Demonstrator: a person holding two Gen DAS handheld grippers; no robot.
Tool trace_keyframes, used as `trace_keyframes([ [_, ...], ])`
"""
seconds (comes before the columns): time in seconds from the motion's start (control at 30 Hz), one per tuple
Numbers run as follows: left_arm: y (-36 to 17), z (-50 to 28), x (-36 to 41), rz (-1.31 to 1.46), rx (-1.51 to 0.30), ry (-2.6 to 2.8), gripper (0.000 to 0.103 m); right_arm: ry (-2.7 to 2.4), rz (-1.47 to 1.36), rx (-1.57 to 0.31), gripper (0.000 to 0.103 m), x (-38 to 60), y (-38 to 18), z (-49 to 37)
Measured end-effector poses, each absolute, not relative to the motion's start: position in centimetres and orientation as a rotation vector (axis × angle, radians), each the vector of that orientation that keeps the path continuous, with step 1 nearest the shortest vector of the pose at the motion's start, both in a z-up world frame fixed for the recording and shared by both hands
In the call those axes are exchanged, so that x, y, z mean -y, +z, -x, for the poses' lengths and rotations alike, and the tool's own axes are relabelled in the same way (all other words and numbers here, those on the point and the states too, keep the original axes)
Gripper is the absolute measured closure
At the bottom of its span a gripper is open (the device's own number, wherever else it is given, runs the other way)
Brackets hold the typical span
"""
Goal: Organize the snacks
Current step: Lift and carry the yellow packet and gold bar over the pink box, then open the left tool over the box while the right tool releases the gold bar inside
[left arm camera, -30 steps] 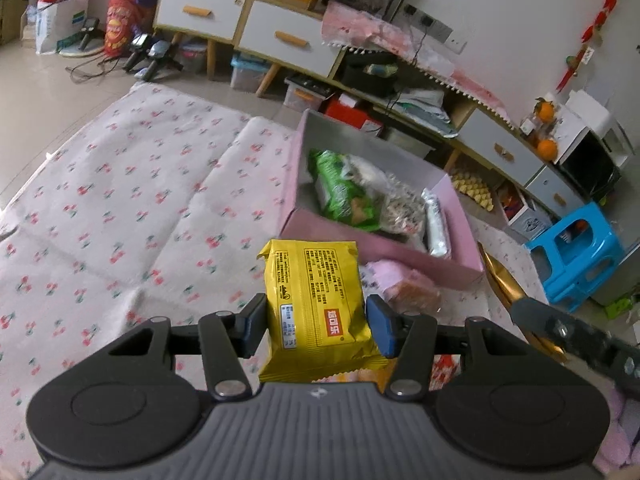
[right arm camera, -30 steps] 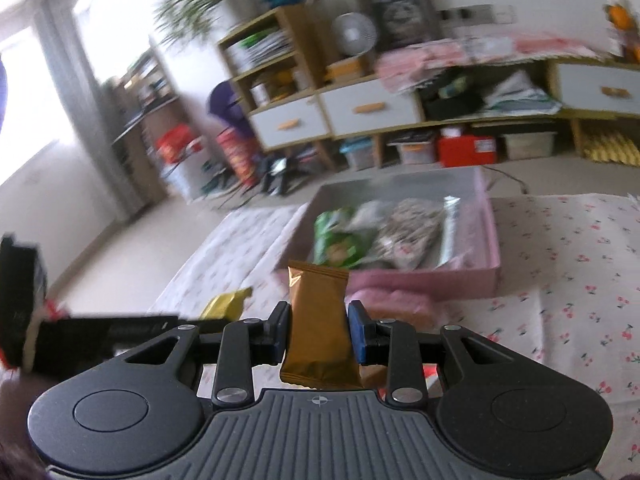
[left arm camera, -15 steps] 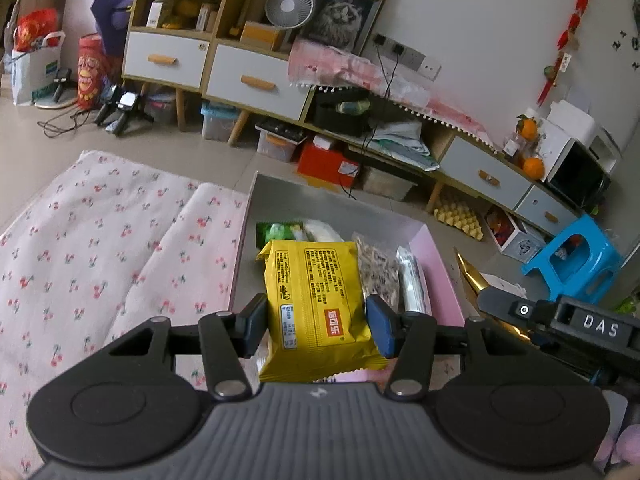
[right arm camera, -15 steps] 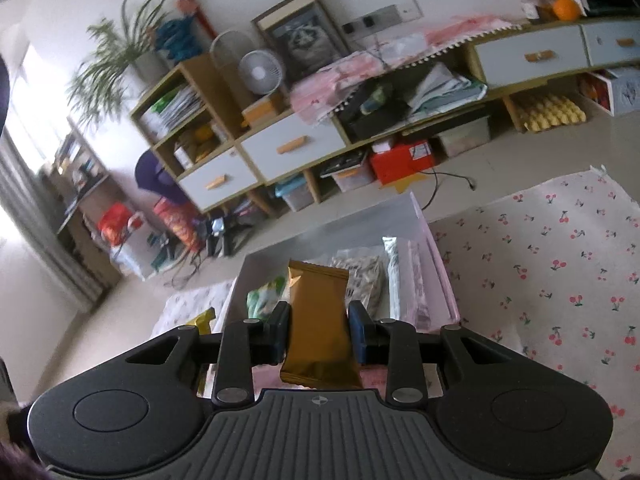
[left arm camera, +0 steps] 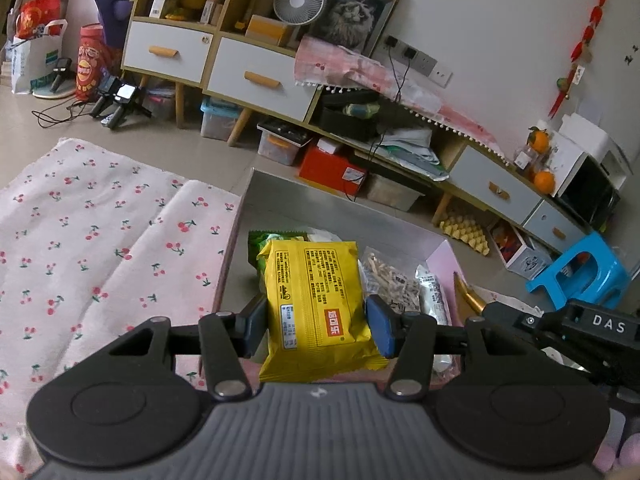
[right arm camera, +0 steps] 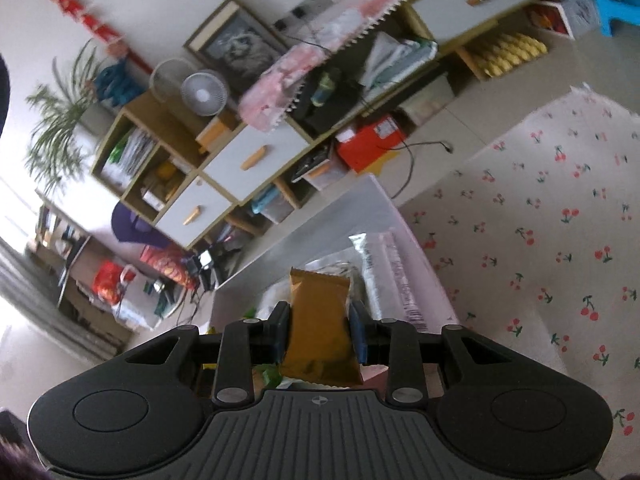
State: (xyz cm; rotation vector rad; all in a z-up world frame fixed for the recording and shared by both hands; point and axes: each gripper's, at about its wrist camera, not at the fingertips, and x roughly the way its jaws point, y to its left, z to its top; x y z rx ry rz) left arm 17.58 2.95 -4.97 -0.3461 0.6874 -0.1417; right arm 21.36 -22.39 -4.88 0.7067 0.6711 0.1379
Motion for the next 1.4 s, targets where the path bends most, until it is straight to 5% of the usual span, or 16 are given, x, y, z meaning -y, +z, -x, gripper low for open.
trace_keyframes([
  [0.67,-7.0,-19.2,-1.6,0.29,-0.706,-0.097,0.051,0.103,-0.751,-0.686,0.069,22.8,-7.8,-24.0],
  [0.77,-7.0,-19.1,-1.7,0.282,-0.708,-0.106,0.042,0.099,-0.761,-0.692,0.068,23.0,-8.0,-23.8],
  [0.83,-6.9,-19.1,-1.7,0.286,-0.708,-0.1,0.033,0.092,-0.747,-0.694,0.063,23.1,-7.9,-23.7],
  [0.9,-6.9,-19.2,-1.8,0.301,-0.711,-0.106,0.032,0.091,-0.748,-0.688,0.044,23.1,-7.7,-23.5],
  [1.4,-5.2,-17.5,-2.0,0.246,-0.7,-0.108,0.011,0.1,-0.677,-0.708,0.021,23.2,-5.8,-22.3],
])
